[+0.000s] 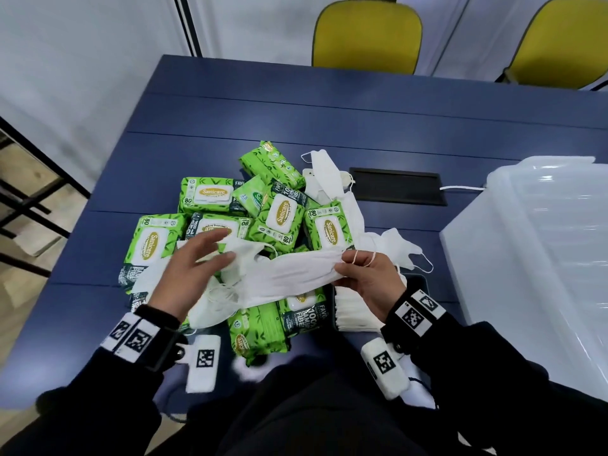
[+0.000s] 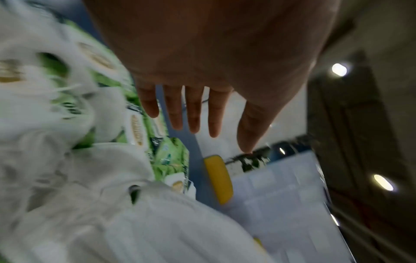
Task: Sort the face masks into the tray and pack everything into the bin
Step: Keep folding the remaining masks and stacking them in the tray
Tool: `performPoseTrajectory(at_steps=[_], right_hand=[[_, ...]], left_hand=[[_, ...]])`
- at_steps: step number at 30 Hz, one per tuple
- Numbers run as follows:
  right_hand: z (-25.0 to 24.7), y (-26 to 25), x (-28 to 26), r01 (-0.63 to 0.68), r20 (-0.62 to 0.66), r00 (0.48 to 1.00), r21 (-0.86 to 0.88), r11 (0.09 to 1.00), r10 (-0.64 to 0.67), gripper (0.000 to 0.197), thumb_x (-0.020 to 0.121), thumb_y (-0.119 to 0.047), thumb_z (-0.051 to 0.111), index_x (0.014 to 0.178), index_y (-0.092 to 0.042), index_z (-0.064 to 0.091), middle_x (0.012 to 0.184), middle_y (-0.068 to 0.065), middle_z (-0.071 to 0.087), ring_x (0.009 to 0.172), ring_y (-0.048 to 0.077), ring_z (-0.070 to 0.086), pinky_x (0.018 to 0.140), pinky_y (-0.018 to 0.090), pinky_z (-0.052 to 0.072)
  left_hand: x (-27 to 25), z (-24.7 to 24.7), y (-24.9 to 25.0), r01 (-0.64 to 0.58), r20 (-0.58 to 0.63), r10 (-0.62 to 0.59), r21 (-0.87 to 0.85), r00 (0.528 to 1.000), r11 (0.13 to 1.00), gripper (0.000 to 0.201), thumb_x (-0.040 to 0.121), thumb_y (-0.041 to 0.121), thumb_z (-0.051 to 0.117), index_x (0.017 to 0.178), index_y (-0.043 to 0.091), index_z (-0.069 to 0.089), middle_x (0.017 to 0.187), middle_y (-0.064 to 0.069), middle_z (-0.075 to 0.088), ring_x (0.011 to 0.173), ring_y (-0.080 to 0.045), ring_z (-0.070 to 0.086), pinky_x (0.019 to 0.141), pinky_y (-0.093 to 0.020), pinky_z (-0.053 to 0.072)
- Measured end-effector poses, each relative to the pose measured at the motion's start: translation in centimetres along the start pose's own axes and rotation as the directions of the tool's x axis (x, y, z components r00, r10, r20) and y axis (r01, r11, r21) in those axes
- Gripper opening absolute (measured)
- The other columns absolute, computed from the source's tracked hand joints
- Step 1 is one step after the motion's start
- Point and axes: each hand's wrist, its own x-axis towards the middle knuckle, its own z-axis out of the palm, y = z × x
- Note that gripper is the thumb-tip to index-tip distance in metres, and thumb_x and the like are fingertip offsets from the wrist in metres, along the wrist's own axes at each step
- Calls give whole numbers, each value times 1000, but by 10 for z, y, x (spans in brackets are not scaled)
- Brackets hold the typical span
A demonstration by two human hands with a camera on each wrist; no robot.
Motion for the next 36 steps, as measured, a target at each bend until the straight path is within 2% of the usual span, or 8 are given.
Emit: performPoseTrajectory(at_steps=[4, 8, 14, 17, 19, 23, 27, 36], right_hand=[[13, -4, -1, 0, 60, 998, -77, 997, 5, 26, 86, 18, 62, 75, -5, 64, 64, 0, 66, 63, 19, 65, 67, 31, 58], [18, -7, 0, -51, 68, 996, -38, 998, 54, 20, 93, 9, 60, 82, -3, 71, 74, 8, 70, 69, 23, 66, 63, 33, 59], [7, -7, 4, -156, 39, 988, 140, 978, 152, 23, 98, -19, 65, 115, -4, 63, 98, 20, 70, 87, 33, 69, 89, 57, 56], [21, 0, 3, -304, 220, 933, 66, 950, 283, 51, 88, -29, 73, 132, -8, 57, 121, 23, 69, 98, 38, 69, 90, 52, 58], [38, 8, -2, -256, 321, 911, -52, 965, 259, 41, 92, -19, 68, 130, -3, 62, 116, 22, 71, 90, 36, 70, 82, 46, 59], [51, 9, 3, -137, 171, 973, -112, 984, 154, 13, 96, -1, 61, 97, -6, 73, 86, 13, 73, 61, 25, 67, 62, 38, 60], [41, 1, 6, -186, 91, 978, -27, 982, 188, 15, 94, 1, 61, 108, 0, 68, 83, 12, 69, 57, 23, 66, 54, 36, 60], [48, 6, 8, -202, 66, 977, -6, 979, 202, 11, 95, 0, 58, 104, -5, 64, 87, 16, 69, 64, 28, 68, 58, 41, 61]], left_hand=[[3, 36, 14, -274, 343, 174, 269, 923, 923, 45, 93, 32, 74, 135, 40, 60, 136, 29, 55, 128, 16, 44, 102, -6, 31], [10, 54, 3, -244, 441, 90, 306, 893, 920, 18, 91, 28, 69, 109, 30, 70, 104, 14, 73, 99, -4, 64, 86, -28, 48], [5, 50, -16, 46, 368, -32, -29, 929, 999, 25, 90, 21, 68, 109, 4, 69, 108, -9, 76, 95, -18, 69, 87, -33, 51], [-1, 63, -8, 220, 292, -147, -237, 945, 946, 18, 100, 5, 59, 113, -2, 70, 110, -13, 77, 98, -23, 71, 85, -30, 56], [-1, 71, -3, 279, 208, -218, -339, 954, 898, 20, 102, 4, 55, 113, 1, 72, 110, -17, 76, 102, -32, 72, 89, -39, 57], [4, 64, 11, 221, 26, -231, -399, 973, 890, 16, 102, 7, 58, 99, 4, 74, 92, -8, 79, 85, -20, 74, 82, -34, 58], [20, 30, 8, 173, -120, -294, -579, 948, 797, 13, 101, 3, 58, 100, 8, 70, 92, -2, 79, 75, -9, 73, 68, -22, 58], [4, 56, 15, 233, 65, -232, -502, 971, 833, 9, 93, 3, 67, 100, 6, 72, 97, -10, 77, 82, -23, 70, 77, -33, 55]])
